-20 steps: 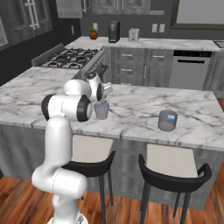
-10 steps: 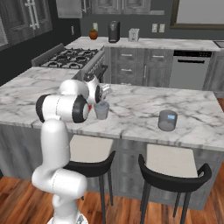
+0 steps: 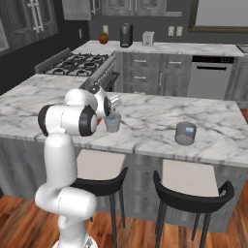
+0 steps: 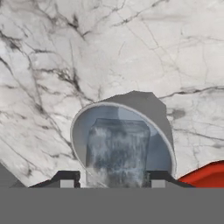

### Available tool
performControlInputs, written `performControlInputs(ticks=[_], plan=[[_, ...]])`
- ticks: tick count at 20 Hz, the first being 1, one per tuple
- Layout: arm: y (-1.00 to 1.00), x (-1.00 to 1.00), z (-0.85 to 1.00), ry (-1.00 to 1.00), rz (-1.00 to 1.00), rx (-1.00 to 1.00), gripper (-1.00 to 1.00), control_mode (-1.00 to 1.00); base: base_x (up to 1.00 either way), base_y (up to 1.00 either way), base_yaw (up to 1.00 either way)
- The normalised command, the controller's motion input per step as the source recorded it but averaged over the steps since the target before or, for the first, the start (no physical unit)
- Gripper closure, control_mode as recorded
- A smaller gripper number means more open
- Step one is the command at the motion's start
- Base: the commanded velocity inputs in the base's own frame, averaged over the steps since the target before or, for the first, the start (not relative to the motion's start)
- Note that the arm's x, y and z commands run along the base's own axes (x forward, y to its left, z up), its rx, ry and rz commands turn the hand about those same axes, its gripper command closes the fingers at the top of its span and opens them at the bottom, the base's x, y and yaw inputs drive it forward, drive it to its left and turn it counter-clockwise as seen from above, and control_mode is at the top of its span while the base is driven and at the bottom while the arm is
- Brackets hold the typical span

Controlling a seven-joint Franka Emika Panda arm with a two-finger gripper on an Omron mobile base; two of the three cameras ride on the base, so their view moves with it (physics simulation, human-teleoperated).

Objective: There are four ice cubes in the ice bowl. Place two ice cubes in each glass of water.

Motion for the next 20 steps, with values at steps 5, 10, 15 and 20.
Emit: performControlInputs(ticks=[5, 10, 15, 20], plan=[[0.00, 0.08, 0.00, 0.00, 0.00, 0.00, -1.00, -1.00, 0.00, 0.00, 0.00], [0.00, 0.03, 0.04, -0.04, 0.00, 0.00, -1.00, -1.00, 0.00, 0.00, 0.00], [0.00, -0.06, 0.47, -0.07, 0.00, 0.03, -1.00, -1.00, 0.00, 0.00, 0.00], [0.04, -0.69, 0.70, -0.06, 0.04, 0.07, -1.00, -1.00, 0.00, 0.00, 0.00]])
